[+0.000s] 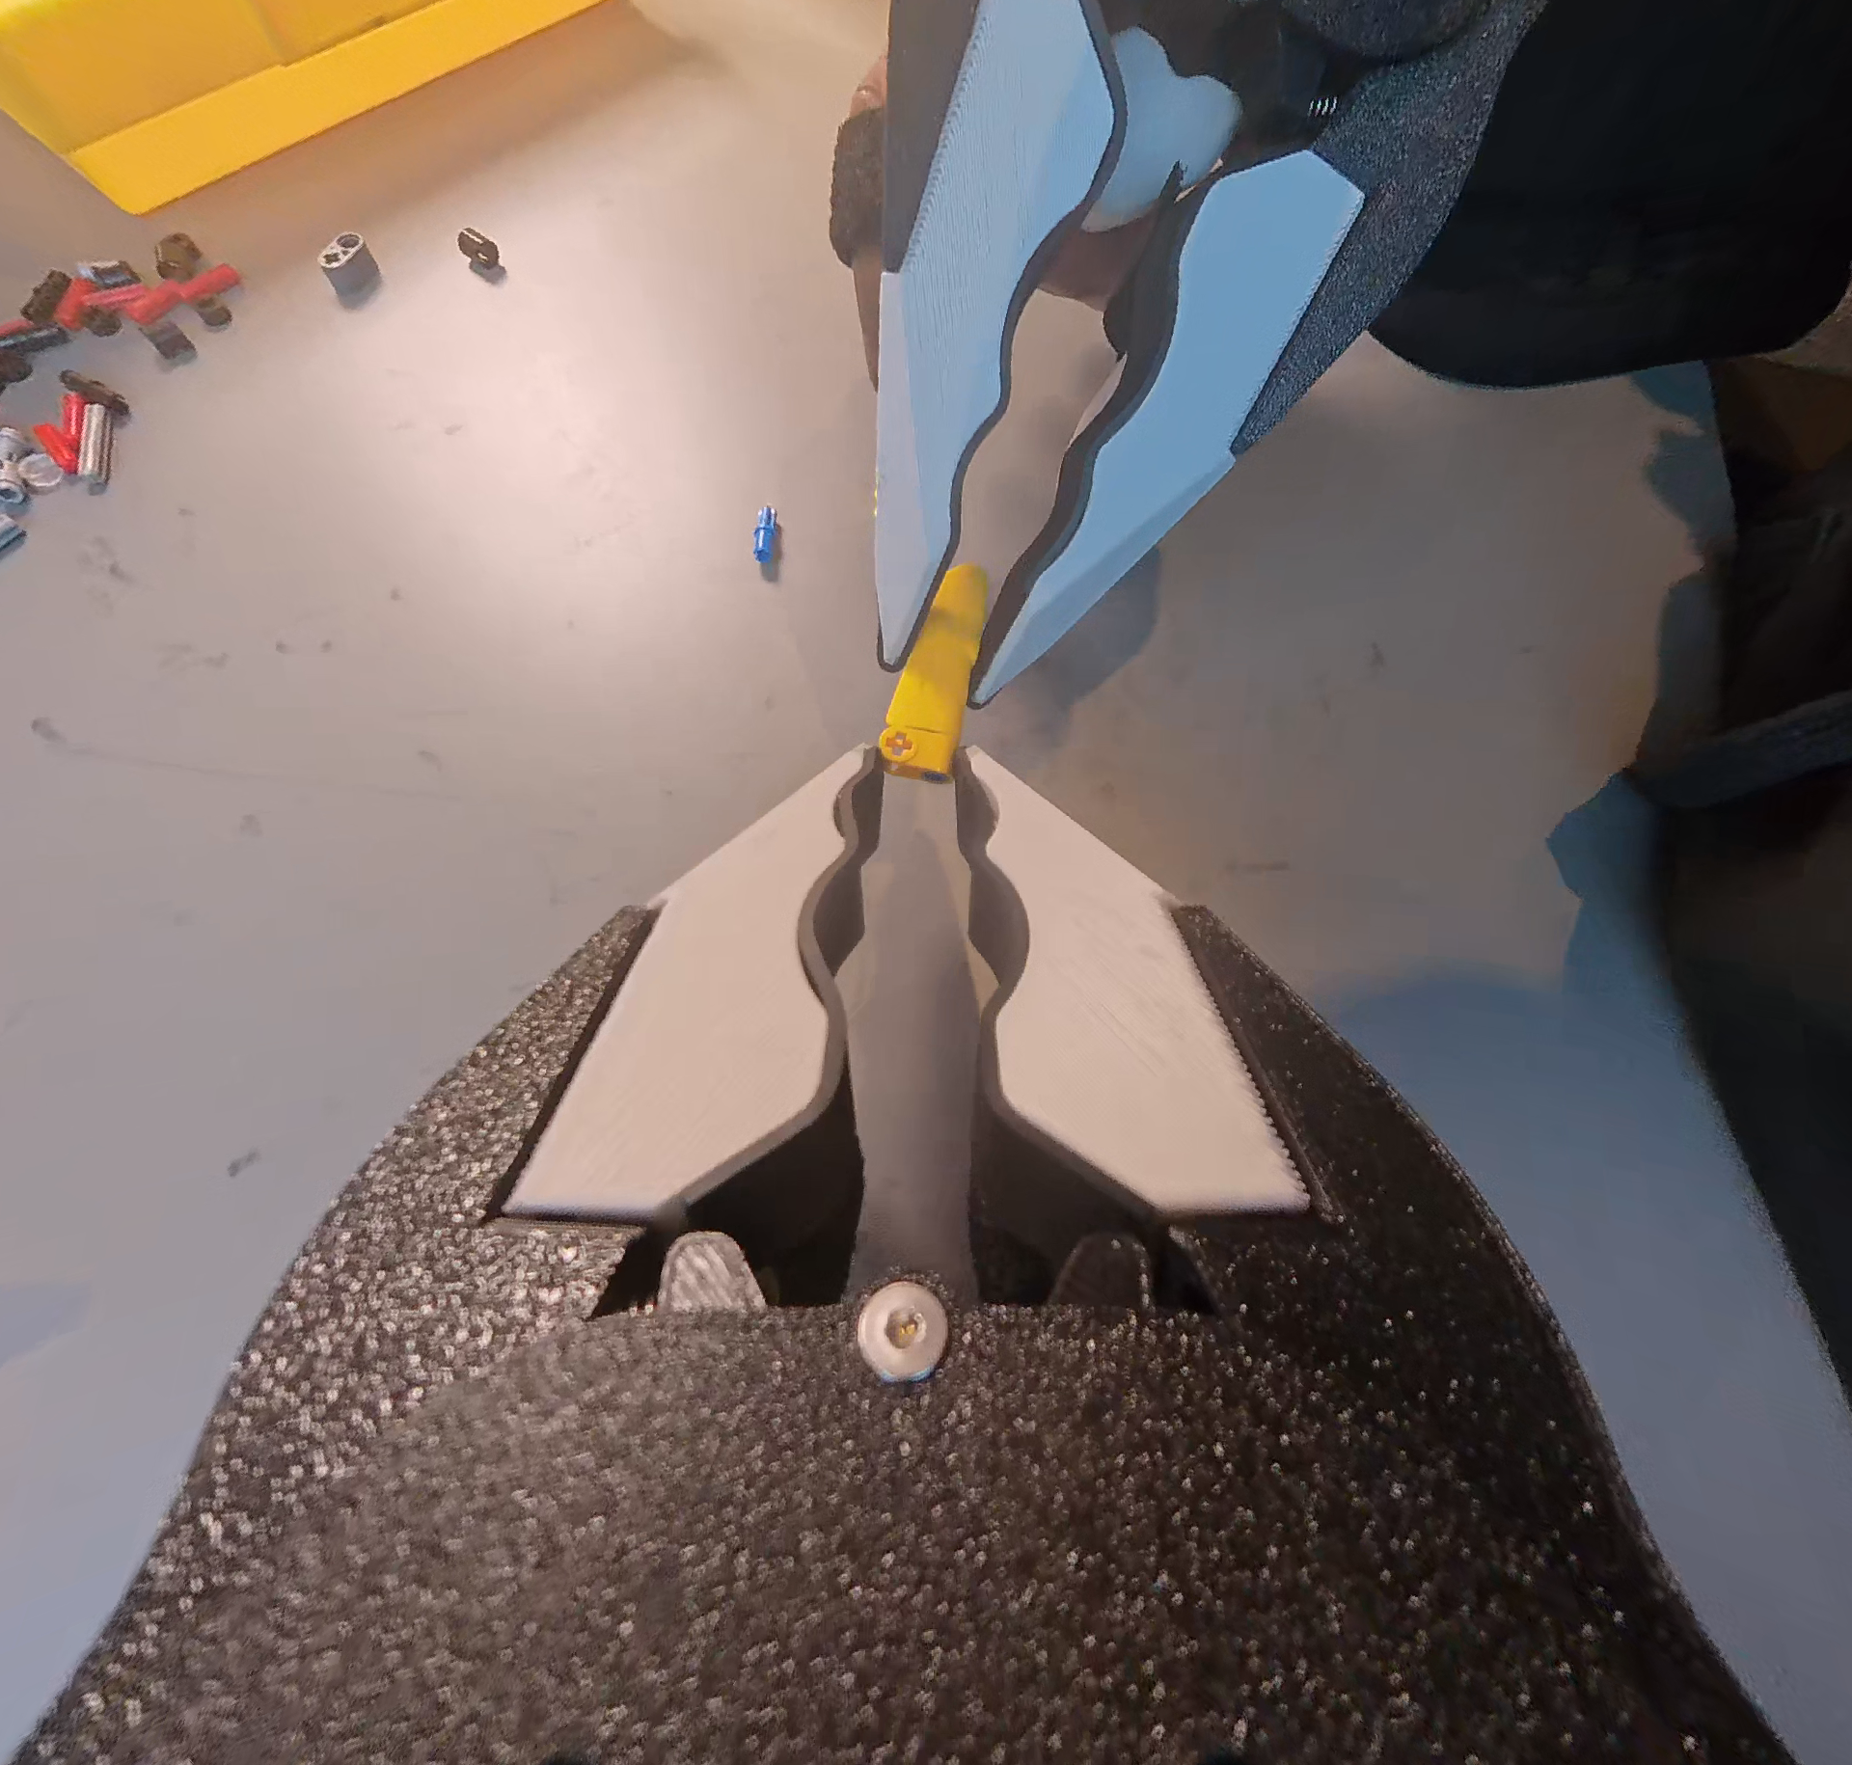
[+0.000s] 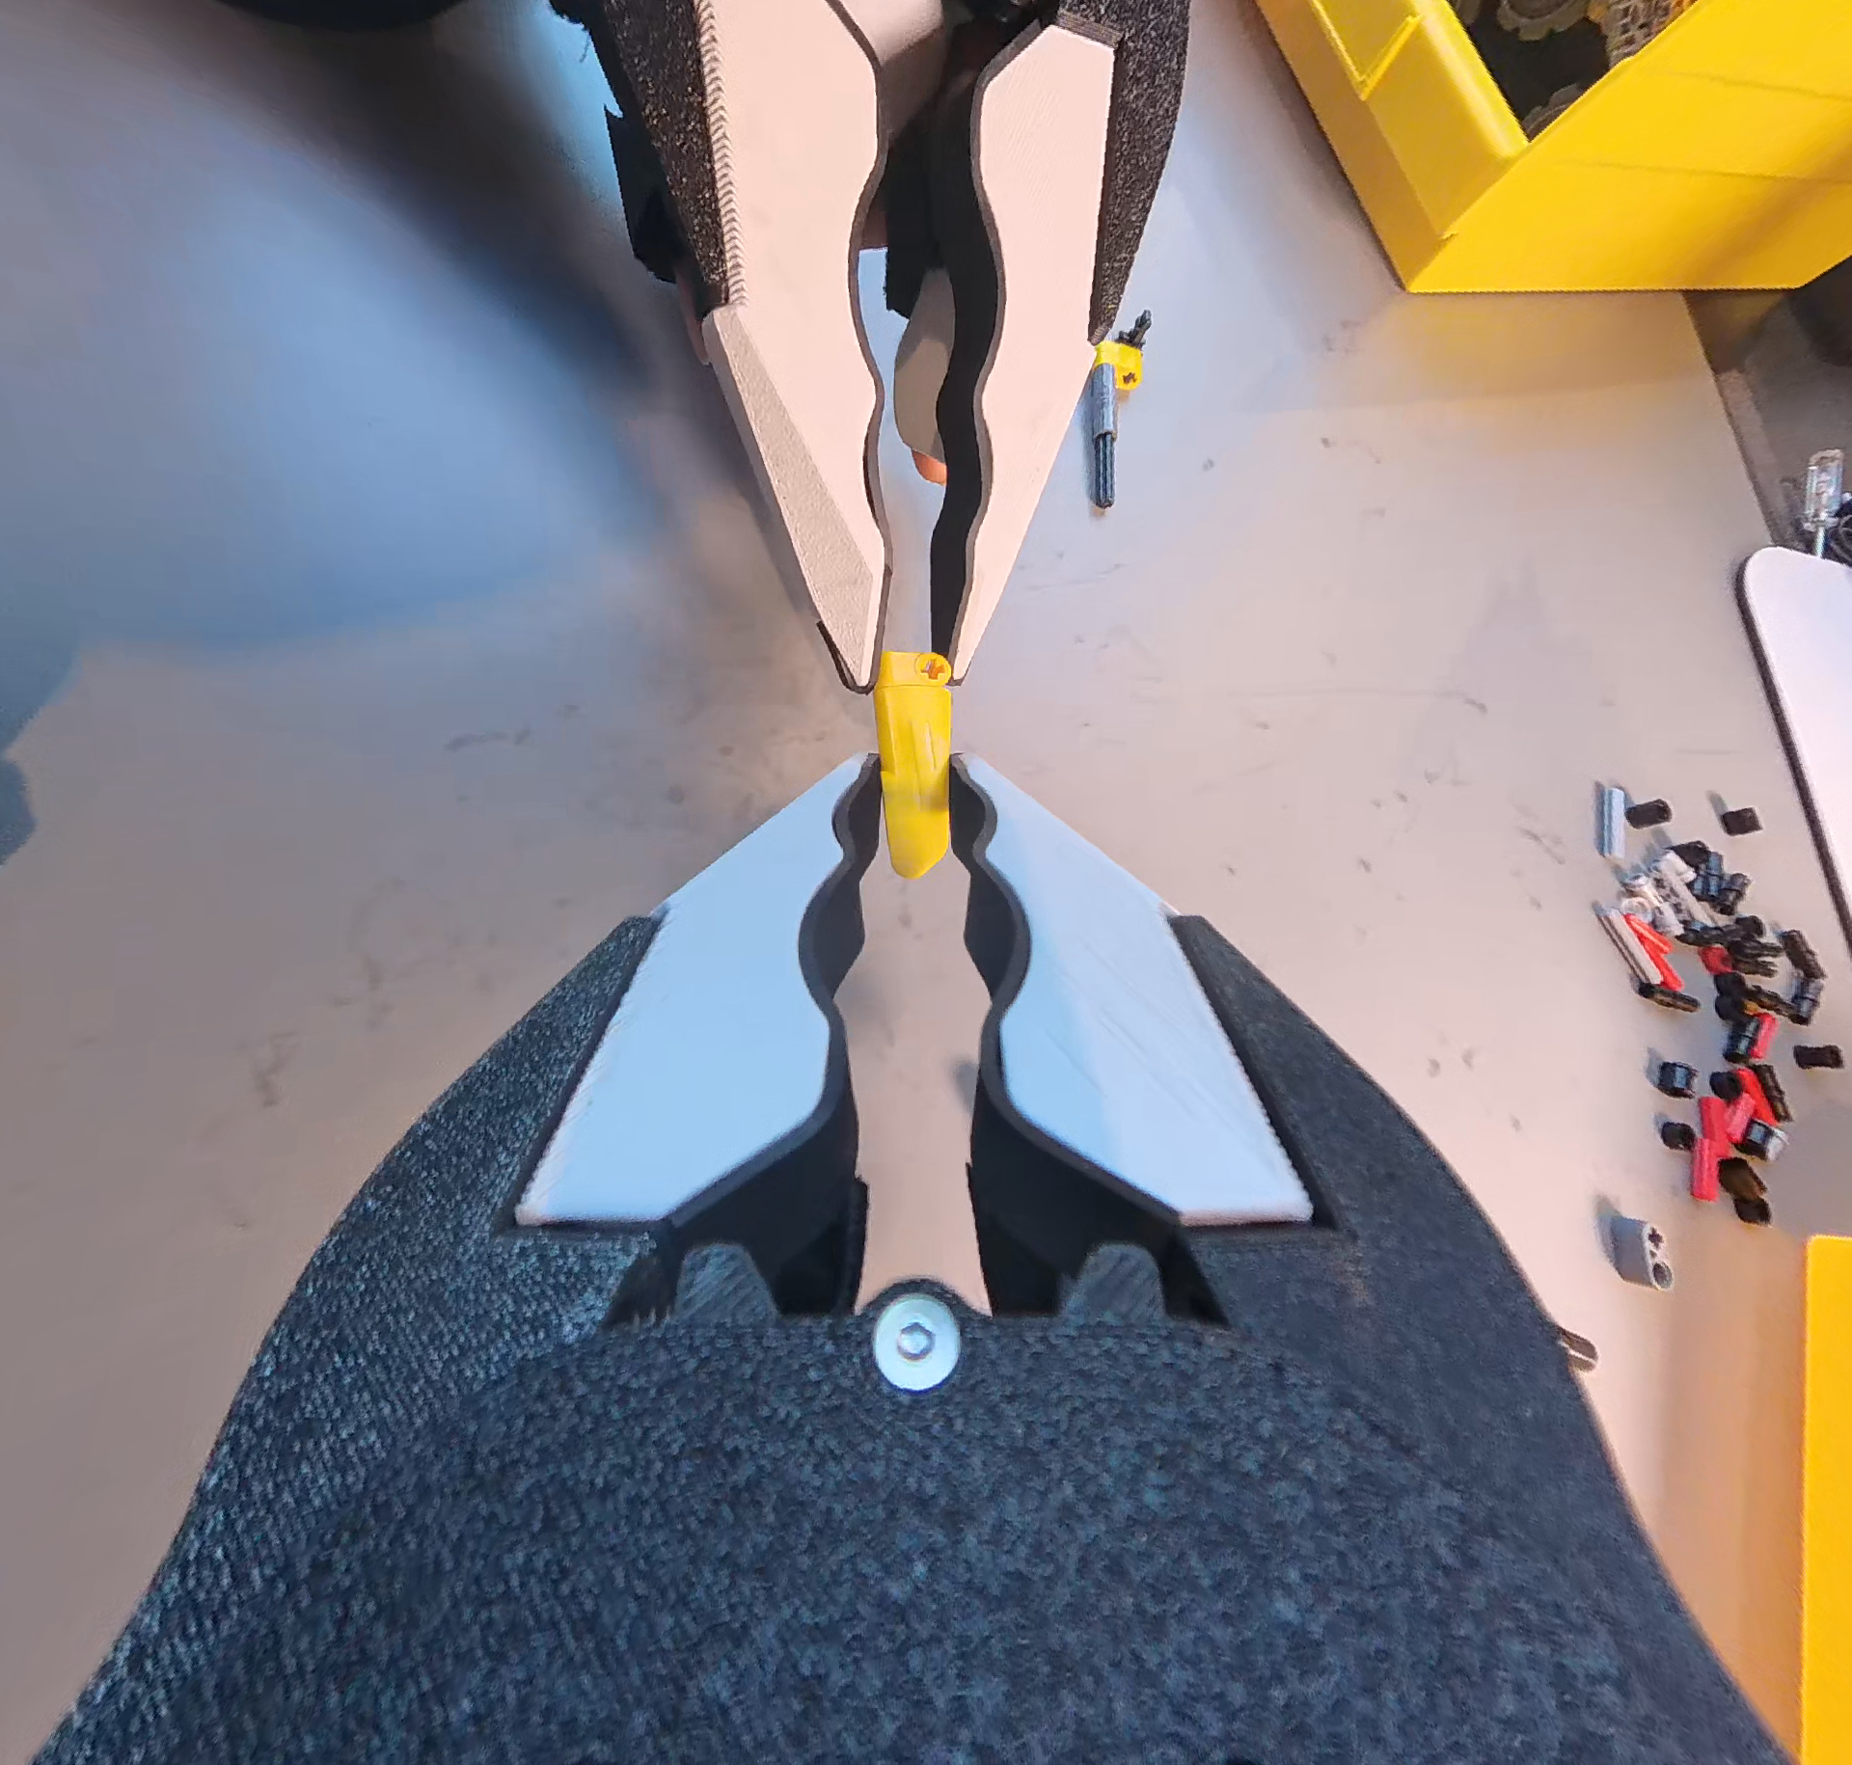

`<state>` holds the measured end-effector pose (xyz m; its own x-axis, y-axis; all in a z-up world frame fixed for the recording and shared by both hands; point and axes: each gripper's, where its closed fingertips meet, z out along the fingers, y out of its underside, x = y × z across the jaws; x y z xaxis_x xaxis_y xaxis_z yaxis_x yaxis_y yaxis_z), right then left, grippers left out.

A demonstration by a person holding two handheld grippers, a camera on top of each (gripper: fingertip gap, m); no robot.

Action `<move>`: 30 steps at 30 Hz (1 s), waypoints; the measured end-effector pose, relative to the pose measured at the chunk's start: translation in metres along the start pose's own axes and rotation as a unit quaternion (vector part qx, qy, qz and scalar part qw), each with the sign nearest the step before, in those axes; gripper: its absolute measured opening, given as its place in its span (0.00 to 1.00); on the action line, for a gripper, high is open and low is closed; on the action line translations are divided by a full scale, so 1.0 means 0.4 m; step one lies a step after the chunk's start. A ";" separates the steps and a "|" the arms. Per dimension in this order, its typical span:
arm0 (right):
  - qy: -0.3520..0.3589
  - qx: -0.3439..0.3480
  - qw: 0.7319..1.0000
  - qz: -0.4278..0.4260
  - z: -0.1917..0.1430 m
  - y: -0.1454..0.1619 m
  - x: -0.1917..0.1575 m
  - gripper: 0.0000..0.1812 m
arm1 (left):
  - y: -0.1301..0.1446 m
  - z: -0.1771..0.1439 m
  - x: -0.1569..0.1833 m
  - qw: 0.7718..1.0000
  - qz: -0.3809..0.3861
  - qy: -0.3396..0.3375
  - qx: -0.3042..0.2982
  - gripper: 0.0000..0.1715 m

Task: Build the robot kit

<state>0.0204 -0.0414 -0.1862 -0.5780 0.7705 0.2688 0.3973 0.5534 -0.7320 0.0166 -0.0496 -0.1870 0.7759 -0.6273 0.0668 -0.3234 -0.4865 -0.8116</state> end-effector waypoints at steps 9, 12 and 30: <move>-0.019 -0.035 0.999 0.003 0.005 0.034 -0.010 0.07 | 0.028 0.021 0.005 0.999 0.020 -0.002 -0.029 0.07; -0.026 -0.044 0.999 0.008 -0.008 0.051 -0.010 0.07 | 0.027 0.013 -0.012 0.999 0.025 -0.020 -0.023 0.13; 0.004 -0.094 0.994 0.053 -0.138 0.179 0.069 0.07 | 0.051 -0.167 -0.225 0.987 -0.027 -0.158 0.023 0.24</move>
<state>0.0722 0.0371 -0.1965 -0.5209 0.8294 0.2021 0.5824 0.5183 -0.6262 -0.0961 -0.0437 -0.1707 0.9238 -0.3769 -0.0677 -0.2576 -0.4808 -0.8382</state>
